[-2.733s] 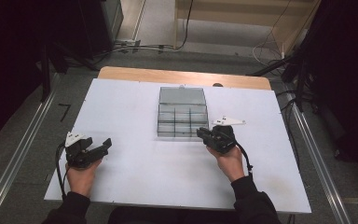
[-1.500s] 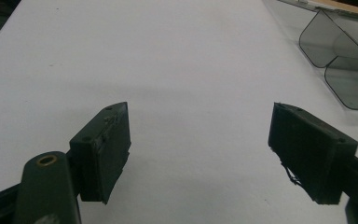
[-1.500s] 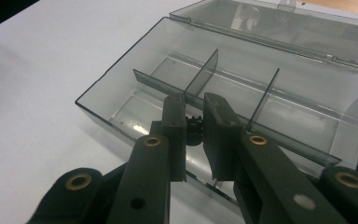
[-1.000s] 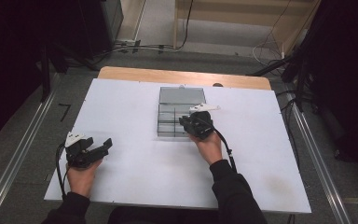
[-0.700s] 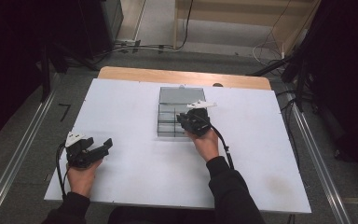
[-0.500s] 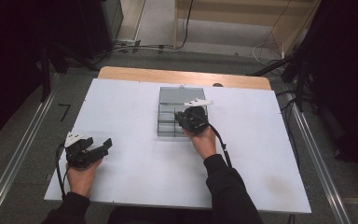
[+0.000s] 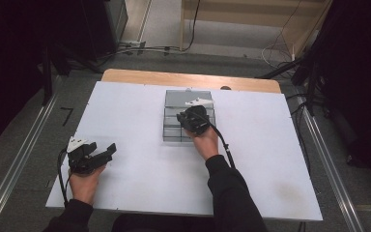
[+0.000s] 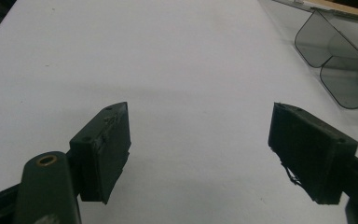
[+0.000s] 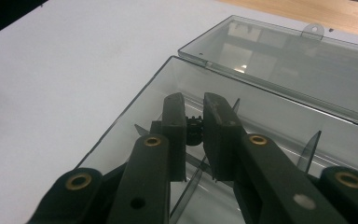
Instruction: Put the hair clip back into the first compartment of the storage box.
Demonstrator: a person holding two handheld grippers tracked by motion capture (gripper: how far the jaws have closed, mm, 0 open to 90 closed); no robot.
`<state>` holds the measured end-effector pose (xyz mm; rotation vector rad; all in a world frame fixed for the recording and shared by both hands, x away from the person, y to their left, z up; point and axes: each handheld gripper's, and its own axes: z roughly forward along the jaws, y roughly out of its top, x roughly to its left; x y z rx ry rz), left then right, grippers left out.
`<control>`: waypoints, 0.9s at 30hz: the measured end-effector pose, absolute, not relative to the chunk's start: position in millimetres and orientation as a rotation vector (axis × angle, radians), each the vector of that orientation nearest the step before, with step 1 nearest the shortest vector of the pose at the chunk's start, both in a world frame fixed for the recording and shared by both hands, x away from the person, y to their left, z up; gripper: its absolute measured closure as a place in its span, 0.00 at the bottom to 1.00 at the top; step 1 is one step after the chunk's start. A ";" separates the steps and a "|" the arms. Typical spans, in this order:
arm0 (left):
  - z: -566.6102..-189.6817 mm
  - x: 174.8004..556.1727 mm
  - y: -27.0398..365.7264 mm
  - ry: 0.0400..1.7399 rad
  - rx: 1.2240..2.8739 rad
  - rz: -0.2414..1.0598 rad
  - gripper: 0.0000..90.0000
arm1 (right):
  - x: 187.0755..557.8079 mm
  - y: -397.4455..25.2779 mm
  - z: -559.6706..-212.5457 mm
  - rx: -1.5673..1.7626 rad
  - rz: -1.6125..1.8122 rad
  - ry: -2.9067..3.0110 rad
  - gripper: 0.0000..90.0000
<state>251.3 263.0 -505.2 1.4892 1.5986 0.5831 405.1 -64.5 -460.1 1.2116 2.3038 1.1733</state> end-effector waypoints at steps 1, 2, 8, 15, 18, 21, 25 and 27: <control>-505.2 251.3 263.1 1.598 1.489 0.583 0.24 | 406.4 -63.9 -460.7 1.207 1.169 2.303 0.85; -505.0 251.2 263.1 1.598 1.489 0.583 0.24 | 407.5 -63.0 -461.3 1.212 1.161 2.305 0.85; -505.1 251.3 263.3 1.599 1.488 0.583 0.24 | 414.6 -58.0 -464.9 1.238 1.138 2.320 0.85; -505.0 251.1 263.9 1.597 1.489 0.582 0.24 | 419.7 -50.6 -467.9 1.251 1.112 2.336 0.85; -504.9 251.0 263.9 1.597 1.487 0.581 0.24 | 421.1 -48.2 -467.5 1.253 1.103 2.338 0.85; -504.9 251.0 263.8 1.597 1.486 0.582 0.24 | 422.7 -45.8 -467.0 1.253 1.097 2.340 0.85; -504.9 250.9 264.0 1.596 1.489 0.581 0.24 | 424.5 -44.9 -467.3 1.260 1.101 2.340 0.80; -505.0 250.9 264.0 1.596 1.490 0.581 0.24 | 424.8 -45.4 -467.5 1.268 1.100 2.341 0.78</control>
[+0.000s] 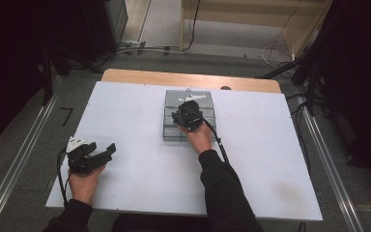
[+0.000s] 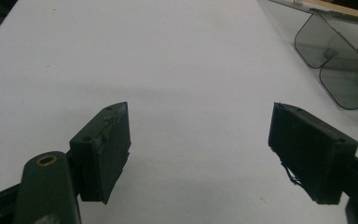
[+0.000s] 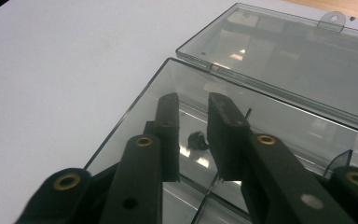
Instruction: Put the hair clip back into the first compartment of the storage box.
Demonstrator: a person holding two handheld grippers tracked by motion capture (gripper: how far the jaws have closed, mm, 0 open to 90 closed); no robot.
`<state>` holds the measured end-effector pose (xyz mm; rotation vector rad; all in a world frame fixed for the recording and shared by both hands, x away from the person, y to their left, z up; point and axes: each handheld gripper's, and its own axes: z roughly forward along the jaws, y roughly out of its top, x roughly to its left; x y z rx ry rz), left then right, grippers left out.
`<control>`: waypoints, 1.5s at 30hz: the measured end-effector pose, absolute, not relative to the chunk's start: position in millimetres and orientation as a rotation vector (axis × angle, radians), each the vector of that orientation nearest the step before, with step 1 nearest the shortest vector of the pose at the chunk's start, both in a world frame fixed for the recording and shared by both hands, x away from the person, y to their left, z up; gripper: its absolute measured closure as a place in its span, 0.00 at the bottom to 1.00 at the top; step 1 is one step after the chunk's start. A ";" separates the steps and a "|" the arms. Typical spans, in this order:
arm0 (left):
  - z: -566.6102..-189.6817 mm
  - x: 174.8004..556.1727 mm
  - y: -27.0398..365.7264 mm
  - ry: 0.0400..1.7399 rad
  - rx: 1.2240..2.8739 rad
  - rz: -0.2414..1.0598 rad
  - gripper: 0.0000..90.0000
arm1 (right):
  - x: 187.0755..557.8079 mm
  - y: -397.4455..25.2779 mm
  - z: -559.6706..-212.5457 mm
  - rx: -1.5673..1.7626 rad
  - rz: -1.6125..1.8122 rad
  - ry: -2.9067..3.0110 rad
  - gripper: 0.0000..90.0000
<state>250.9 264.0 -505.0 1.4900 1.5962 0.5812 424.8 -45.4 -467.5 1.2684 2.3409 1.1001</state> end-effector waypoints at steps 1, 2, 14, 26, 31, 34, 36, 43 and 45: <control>-505.1 251.0 264.0 1.596 1.490 0.581 0.24 | 424.9 -45.9 -467.5 1.269 1.102 2.341 0.77; -505.2 251.0 263.9 1.598 1.490 0.581 0.24 | 424.9 -46.4 -467.4 1.271 1.104 2.338 0.77; -505.8 251.6 261.7 1.597 1.498 0.587 0.24 | 409.3 -54.1 -466.3 1.230 1.148 2.380 0.62; -506.9 252.7 259.4 1.594 1.506 0.589 0.24 | 392.4 -81.0 -463.8 1.213 1.214 2.387 0.52; -507.3 253.1 258.7 1.598 1.511 0.588 0.24 | 387.2 -90.6 -461.7 1.214 1.226 2.383 0.48; -507.1 252.9 258.5 1.597 1.512 0.588 0.24 | 385.2 -95.6 -460.0 1.217 1.232 2.380 0.47; -507.1 252.8 258.5 1.598 1.512 0.588 0.24 | 384.3 -98.2 -459.1 1.220 1.242 2.378 0.46; -507.4 253.1 258.9 1.599 1.511 0.586 0.24 | 379.4 -104.9 -455.9 1.213 1.250 2.374 0.41; -507.4 253.2 258.8 1.597 1.511 0.585 0.24 | 378.1 -107.2 -455.8 1.213 1.246 2.379 0.40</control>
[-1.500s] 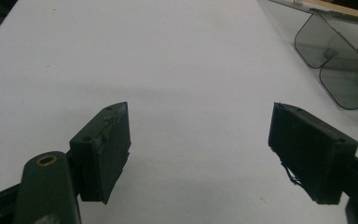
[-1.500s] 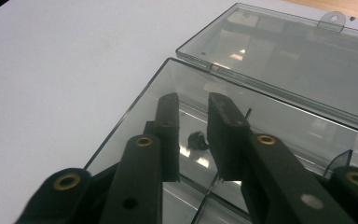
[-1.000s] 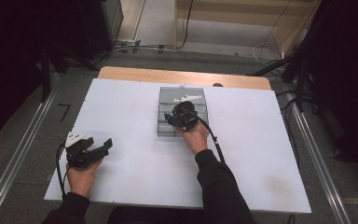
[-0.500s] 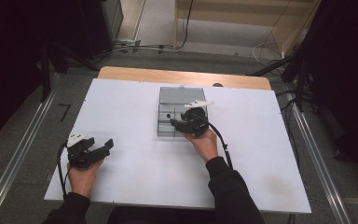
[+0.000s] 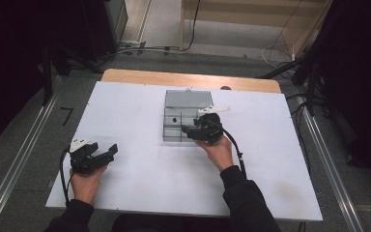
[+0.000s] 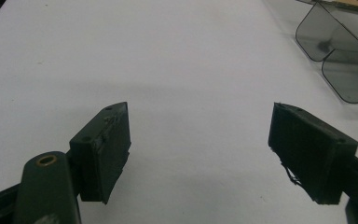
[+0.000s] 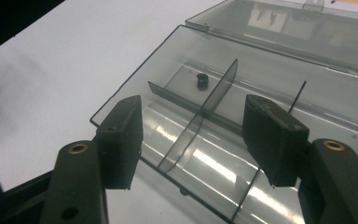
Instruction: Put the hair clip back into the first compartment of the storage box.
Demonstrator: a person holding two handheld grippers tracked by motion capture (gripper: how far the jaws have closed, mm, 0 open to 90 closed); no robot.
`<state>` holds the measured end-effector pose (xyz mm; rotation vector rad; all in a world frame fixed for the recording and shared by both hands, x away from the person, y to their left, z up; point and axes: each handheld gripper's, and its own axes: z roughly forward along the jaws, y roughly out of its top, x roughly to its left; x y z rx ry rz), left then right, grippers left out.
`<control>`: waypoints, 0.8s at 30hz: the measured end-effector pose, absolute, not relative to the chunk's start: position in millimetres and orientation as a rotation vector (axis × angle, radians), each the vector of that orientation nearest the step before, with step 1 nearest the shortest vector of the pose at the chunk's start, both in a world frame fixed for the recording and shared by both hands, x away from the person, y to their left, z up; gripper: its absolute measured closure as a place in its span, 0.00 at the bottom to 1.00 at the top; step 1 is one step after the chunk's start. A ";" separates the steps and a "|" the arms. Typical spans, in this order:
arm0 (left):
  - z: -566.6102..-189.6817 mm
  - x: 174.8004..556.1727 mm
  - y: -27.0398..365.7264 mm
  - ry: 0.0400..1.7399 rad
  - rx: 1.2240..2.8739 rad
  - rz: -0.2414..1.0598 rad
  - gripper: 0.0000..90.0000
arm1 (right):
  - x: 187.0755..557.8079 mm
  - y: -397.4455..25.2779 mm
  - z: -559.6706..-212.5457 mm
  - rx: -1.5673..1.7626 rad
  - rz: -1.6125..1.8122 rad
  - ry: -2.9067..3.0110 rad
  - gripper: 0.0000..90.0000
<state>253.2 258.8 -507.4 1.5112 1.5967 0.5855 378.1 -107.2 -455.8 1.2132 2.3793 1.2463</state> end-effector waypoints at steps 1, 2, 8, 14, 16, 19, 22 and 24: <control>-507.4 253.2 258.7 1.596 1.511 0.585 0.24 | 377.1 -108.6 -456.0 1.209 1.243 2.379 0.40; -507.3 253.1 258.8 1.596 1.511 0.585 0.24 | 376.0 -109.8 -456.1 1.211 1.240 2.378 0.40; -507.3 253.2 258.2 1.596 1.515 0.586 0.24 | 372.3 -118.4 -455.3 1.216 1.243 2.372 0.36; -507.4 253.2 258.1 1.596 1.517 0.586 0.24 | 369.2 -125.6 -455.5 1.230 1.252 2.366 0.30; -507.4 253.1 258.0 1.596 1.518 0.586 0.24 | 368.4 -128.1 -455.9 1.234 1.254 2.363 0.30; -507.4 253.2 258.0 1.596 1.518 0.585 0.24 | 366.8 -131.8 -456.1 1.240 1.258 2.361 0.29; -507.5 253.4 258.0 1.596 1.516 0.585 0.24 | 364.7 -135.7 -456.1 1.239 1.258 2.358 0.29; -507.6 253.5 257.9 1.596 1.515 0.584 0.24 | 363.1 -138.4 -455.6 1.241 1.256 2.356 0.29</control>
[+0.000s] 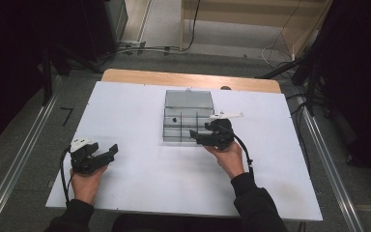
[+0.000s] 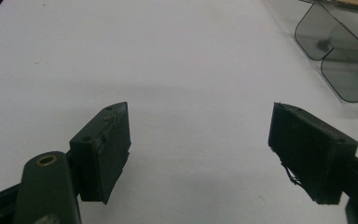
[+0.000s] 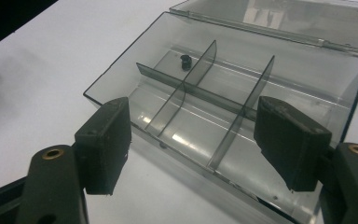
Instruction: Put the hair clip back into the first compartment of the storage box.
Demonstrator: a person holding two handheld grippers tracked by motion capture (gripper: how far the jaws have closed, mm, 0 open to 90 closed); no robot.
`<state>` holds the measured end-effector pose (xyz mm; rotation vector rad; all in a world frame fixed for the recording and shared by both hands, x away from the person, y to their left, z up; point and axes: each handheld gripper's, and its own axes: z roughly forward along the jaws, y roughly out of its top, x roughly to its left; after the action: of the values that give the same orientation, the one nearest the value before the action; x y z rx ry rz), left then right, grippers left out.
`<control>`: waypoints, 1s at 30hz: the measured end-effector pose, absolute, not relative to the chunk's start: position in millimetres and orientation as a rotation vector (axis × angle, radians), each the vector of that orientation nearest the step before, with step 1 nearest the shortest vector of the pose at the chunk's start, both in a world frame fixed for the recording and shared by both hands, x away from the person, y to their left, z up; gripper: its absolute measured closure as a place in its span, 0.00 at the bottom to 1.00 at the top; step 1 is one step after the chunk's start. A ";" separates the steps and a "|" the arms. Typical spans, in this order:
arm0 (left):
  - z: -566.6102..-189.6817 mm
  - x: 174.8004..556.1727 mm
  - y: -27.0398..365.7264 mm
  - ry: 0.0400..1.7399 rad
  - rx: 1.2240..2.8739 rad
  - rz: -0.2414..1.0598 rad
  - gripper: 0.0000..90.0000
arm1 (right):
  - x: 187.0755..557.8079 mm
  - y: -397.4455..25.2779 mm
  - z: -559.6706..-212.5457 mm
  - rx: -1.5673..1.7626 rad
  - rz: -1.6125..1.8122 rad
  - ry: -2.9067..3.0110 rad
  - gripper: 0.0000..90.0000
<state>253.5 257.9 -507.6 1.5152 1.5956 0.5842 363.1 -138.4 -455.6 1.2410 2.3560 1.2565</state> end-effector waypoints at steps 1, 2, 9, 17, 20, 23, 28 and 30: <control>-507.6 253.5 257.8 1.595 1.516 0.584 0.24 | 362.4 -139.8 -455.6 1.240 1.262 2.353 0.29; -507.6 253.5 257.7 1.594 1.517 0.585 0.24 | 361.5 -141.2 -455.3 1.243 1.262 2.353 0.29; -507.6 253.3 257.5 1.595 1.518 0.587 0.24 | 355.6 -149.5 -454.4 1.242 1.268 2.344 0.28; -507.6 253.3 257.3 1.594 1.520 0.585 0.24 | 350.2 -164.7 -454.2 1.262 1.273 2.316 0.28; -507.5 253.3 257.3 1.594 1.520 0.586 0.24 | 348.1 -171.1 -454.5 1.271 1.276 2.307 0.28; -507.7 253.4 257.0 1.597 1.518 0.584 0.24 | 345.9 -177.5 -455.0 1.275 1.274 2.304 0.28; -507.8 253.5 256.2 1.597 1.520 0.584 0.24 | 342.5 -188.0 -457.4 1.284 1.268 2.293 0.28; -508.0 253.5 256.0 1.596 1.520 0.584 0.24 | 340.6 -192.5 -458.5 1.293 1.266 2.292 0.28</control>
<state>253.5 256.0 -508.0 1.5198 1.5965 0.5842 340.6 -192.5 -458.5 1.2934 2.2916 1.2656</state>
